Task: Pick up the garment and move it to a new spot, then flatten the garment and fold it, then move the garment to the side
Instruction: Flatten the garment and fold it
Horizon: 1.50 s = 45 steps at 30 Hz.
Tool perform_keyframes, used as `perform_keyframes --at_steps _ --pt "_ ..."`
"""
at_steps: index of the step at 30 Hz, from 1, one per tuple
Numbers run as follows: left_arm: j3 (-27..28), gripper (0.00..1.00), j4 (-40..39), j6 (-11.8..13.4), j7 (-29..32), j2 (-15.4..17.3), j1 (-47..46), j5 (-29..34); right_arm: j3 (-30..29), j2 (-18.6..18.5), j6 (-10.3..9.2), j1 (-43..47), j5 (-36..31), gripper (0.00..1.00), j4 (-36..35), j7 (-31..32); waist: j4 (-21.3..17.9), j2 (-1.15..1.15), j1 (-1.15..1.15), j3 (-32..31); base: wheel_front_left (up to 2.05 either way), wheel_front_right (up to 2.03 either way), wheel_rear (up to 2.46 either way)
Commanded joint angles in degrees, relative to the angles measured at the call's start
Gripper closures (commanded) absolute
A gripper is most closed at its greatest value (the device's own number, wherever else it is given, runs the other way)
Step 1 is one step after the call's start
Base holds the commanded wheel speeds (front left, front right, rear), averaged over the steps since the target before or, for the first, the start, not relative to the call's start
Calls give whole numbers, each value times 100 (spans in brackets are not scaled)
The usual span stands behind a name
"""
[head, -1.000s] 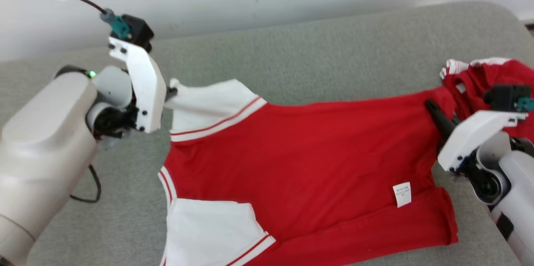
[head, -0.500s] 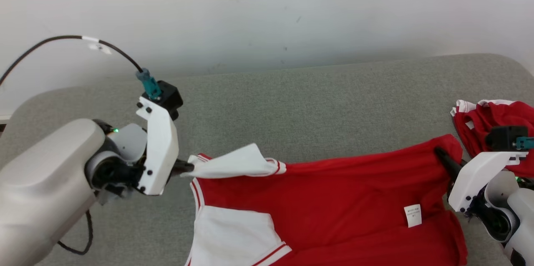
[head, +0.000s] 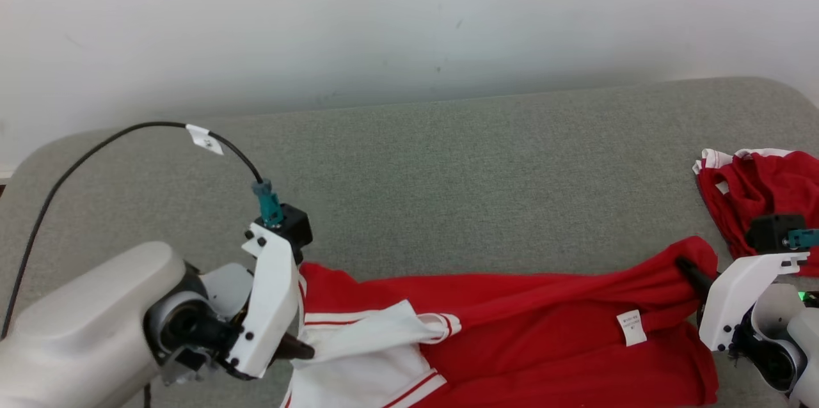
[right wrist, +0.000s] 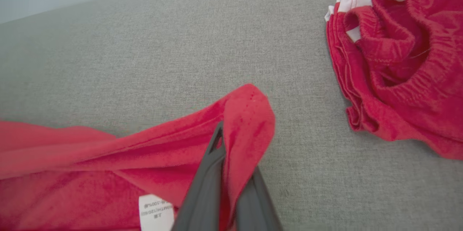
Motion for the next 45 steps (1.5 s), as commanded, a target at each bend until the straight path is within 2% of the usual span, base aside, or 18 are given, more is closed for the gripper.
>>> perform_keyframes --at_steps 1,4,7,8,9,10,11,12,13,19,24,29,33,36,41,45 --pt "-20 100 -34 20 21 41 142 -21 43 -67 -13 76 21 91 14 16 -21 0 1 25 0 0 0" --pt "-63 100 -76 57 54 44 236 -60 212 -99 -13 76 1 81 20 103 -60 0 1 88 0 0 0" --pt "-109 100 -27 48 32 3 346 -55 371 -128 -14 93 39 63 -1 218 -91 0 1 134 0 0 0" --pt "-120 100 -7 40 13 -18 373 -53 417 -142 -14 85 50 41 -6 231 -101 0 1 146 0 0 0" --pt "-122 100 14 38 -13 -44 398 -52 465 -146 -13 83 68 1 -21 254 -111 0 1 154 0 0 0" --pt "-127 85 42 36 -51 -69 430 -53 513 -147 -13 88 90 0 -45 287 -120 0 1 154 0 0 0" --pt "-135 56 70 33 -60 -88 463 -54 553 -160 -13 94 113 0 -68 297 -128 0 1 150 0 0 0" --pt "-143 5 101 23 -91 -105 493 -55 615 -182 -13 96 120 0 -104 335 -134 0 1 144 0 0 0" --pt "-145 0 134 17 -113 -123 518 -53 665 -200 -13 98 135 0 -135 332 -139 0 1 135 0 0 0" --pt "-138 0 300 -43 -263 -209 651 -80 904 -448 -13 140 241 0 -353 389 -128 0 1 -14 0 0 0" --pt "-45 0 324 -65 -454 -115 659 -53 968 -817 -13 225 461 0 -724 429 -66 0 1 -185 0 0 0" --pt "275 0 198 -58 -1042 46 647 13 714 -1184 -13 255 580 0 -1118 -38 -17 0 1 -361 0 0 0" --pt "561 0 67 13 -1852 192 747 235 382 -1326 -14 308 595 0 -1395 -628 8 0 1 -465 0 0 0" --pt "818 0 -51 172 -2678 277 873 495 110 -1306 -13 392 519 0 -1553 -1133 35 0 1 -503 0 0 0" --pt "1276 0 -117 699 -4298 251 1274 937 -473 -1175 -13 598 293 0 -1661 -1982 58 0 1 -549 0 0 0" --pt "1610 0 -188 1084 -5467 140 1735 1018 -1187 -912 -13 938 23 0 -1747 -2235 91 0 1 -590 0 0 0"
